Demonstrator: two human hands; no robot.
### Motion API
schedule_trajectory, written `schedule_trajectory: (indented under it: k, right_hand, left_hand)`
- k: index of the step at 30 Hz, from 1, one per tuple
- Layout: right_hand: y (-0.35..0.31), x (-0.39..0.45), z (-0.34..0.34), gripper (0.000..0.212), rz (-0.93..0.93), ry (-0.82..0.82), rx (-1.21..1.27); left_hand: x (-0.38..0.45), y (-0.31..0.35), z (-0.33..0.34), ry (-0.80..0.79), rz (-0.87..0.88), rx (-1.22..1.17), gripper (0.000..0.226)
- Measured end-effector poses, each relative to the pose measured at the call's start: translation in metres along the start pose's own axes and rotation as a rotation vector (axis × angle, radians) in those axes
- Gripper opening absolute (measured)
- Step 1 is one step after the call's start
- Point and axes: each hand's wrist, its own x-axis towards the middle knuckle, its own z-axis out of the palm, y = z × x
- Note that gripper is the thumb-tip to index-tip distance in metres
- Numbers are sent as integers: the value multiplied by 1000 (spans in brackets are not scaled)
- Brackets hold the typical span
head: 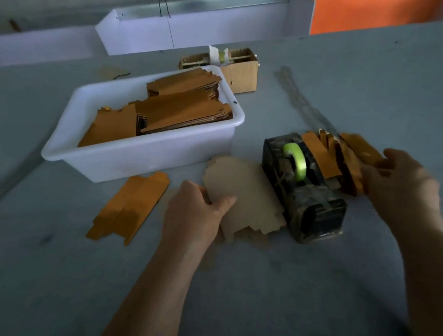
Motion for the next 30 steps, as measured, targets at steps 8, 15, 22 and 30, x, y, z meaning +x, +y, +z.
schedule_trajectory:
  k: [8,15,22,30]
  right_hand:
    - [-4,-54,-5,23,-191,193,195]
    - [-13,-86,-12,18,-291,201,277]
    - [-22,-117,-19,12,-279,95,486]
    - [-29,-139,-5,57,-52,-551,783]
  left_hand:
    - [8,-7,-6,-10,-113,-270,28]
    - [-6,-1,-20,59,71,-94,19]
    - [-33,15,-51,-242,73,-523,22]
    - [-43,15,-59,-421,142,-583,15]
